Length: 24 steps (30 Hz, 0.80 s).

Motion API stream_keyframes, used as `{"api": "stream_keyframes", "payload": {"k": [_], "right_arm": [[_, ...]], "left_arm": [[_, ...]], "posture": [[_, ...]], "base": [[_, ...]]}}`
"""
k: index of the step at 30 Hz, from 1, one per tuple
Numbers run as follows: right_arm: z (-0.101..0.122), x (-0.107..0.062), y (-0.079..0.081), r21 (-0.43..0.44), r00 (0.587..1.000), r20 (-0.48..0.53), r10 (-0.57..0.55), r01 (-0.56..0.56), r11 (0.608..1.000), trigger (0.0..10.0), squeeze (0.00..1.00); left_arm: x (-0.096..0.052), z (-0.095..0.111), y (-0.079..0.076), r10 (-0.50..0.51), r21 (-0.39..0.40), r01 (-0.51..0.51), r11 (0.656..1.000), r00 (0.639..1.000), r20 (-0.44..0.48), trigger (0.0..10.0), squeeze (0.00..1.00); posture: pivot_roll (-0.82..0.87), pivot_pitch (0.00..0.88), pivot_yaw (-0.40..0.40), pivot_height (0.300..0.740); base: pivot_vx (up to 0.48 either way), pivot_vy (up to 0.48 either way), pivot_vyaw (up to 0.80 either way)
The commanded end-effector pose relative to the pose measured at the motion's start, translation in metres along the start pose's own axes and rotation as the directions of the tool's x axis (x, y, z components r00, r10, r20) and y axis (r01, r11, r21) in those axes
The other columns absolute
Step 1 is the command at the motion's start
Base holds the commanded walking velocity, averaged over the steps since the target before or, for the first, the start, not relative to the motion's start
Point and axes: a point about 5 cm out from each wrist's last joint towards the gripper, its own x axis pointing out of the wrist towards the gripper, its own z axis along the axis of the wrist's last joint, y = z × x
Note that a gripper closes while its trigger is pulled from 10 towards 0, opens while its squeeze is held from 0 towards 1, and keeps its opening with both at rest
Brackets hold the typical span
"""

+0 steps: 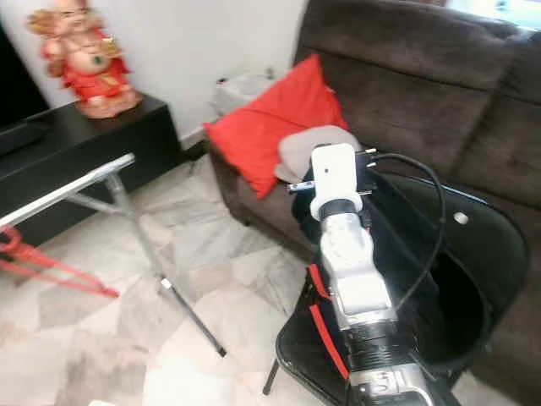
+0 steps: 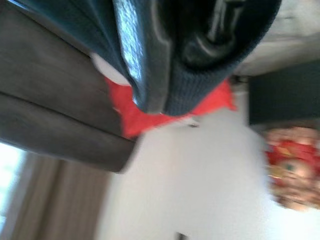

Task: Hang hanger

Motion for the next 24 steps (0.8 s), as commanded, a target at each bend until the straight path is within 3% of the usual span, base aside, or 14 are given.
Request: {"api": "stream_keyframes", "payload": {"k": [1,2,3,4,5,6,7,8,12,13,17,20,22,24], "right_arm": [[0.036,0.005,0.031,0.007,0.975,0.163,0.154,-0.157,0.988,10.0,0.00],[0.073,-0.022,0.084,0.055,0.765,0.365,0.531,-0.587,0.808,10.0,0.00],[0.086,-0.035,0.096,0.070,0.664,0.435,0.608,-0.698,0.713,10.0,0.00],[0.098,-0.054,0.111,0.080,0.526,0.490,0.695,-0.821,0.565,10.0,0.00],[0.100,-0.065,0.117,0.039,0.444,0.502,0.742,-0.869,0.494,10.0,0.00],[0.099,-0.082,0.125,-0.005,0.330,0.498,0.802,-0.924,0.383,10.0,0.00],[0.099,-0.082,0.125,-0.005,0.330,0.498,0.802,-0.924,0.383,10.0,0.00],[0.094,-0.092,0.130,-0.020,0.267,0.485,0.832,-0.948,0.316,10.0,0.00],[0.076,-0.096,0.127,-0.022,0.247,0.429,0.869,-0.959,0.284,10.0,0.00],[0.075,-0.097,0.126,-0.028,0.244,0.427,0.871,-0.959,0.282,10.0,0.00],[0.049,-0.065,0.104,0.120,0.541,0.332,0.773,-0.837,0.535,10.0,0.00],[0.032,-0.053,0.088,0.193,0.671,0.267,0.692,-0.740,0.644,10.0,0.00],[0.006,-0.041,0.067,0.288,0.812,0.141,0.567,-0.582,0.761,10.0,0.00],[-0.015,-0.037,0.052,0.316,0.879,0.034,0.475,-0.461,0.830,10.0,0.00]], "left_arm": [[-0.001,-0.002,0.004,0.007,0.014,-0.006,1.000,1.000,-0.012,10.0,0.00],[-0.001,-0.002,0.004,0.007,0.014,-0.006,1.000,1.000,-0.012,10.0,0.00],[-0.001,-0.002,0.004,0.007,0.013,-0.007,1.000,1.000,-0.011,10.0,0.00],[-0.001,-0.002,0.004,0.008,0.012,-0.008,1.000,1.000,-0.012,10.0,0.00],[-0.001,-0.002,0.004,0.009,0.012,-0.008,1.000,1.000,-0.012,10.0,0.00],[-0.001,-0.002,0.004,0.009,0.011,-0.009,1.000,1.000,-0.012,10.0,0.00],[-0.001,-0.002,0.004,0.009,0.011,-0.009,1.000,1.000,-0.012,10.0,0.00],[-0.001,-0.002,0.004,0.009,0.010,-0.009,1.000,1.000,-0.012,10.0,0.00],[-0.001,-0.002,0.004,0.009,0.011,-0.009,1.000,1.000,-0.011,10.0,0.00],[-0.001,-0.002,0.004,0.009,0.011,-0.009,1.000,1.000,-0.012,10.0,0.00],[-0.001,-0.002,0.004,0.007,0.013,-0.007,1.000,1.000,-0.012,10.0,0.00],[-0.001,-0.002,0.003,0.008,0.013,-0.007,1.000,1.000,-0.013,10.0,0.00],[-0.001,-0.002,0.003,0.009,0.013,-0.009,1.000,1.000,-0.013,10.0,0.00],[-0.001,-0.002,0.004,0.010,0.013,-0.010,1.000,1.000,-0.014,10.0,0.00]], "posture": [[-0.04,0.049,0.038,0.740],[-0.03,0.049,0.038,0.740],[-0.03,0.049,0.038,0.740],[-0.03,0.048,0.037,0.740],[-0.03,0.048,0.037,0.740],[-0.03,0.048,0.037,0.740],[-0.03,0.048,0.037,0.740],[-0.03,0.048,0.036,0.740],[-0.03,0.050,0.036,0.740],[-0.03,0.050,0.036,0.740],[-0.04,0.049,0.035,0.740],[-0.03,0.049,0.033,0.740],[-0.03,0.049,0.033,0.740],[-0.03,0.049,0.033,0.740]], "base": [[0.000,0.000,0.80],[0.000,0.000,0.00],[0.000,0.000,0.00],[0.000,0.000,0.00],[0.000,0.000,0.00],[0.000,0.000,0.00],[0.000,0.000,0.00],[0.000,0.000,0.00],[0.000,0.000,0.00],[0.000,0.000,0.00],[0.000,0.000,0.00],[0.000,0.000,0.00],[0.000,0.000,0.00],[0.000,0.000,0.00]]}}
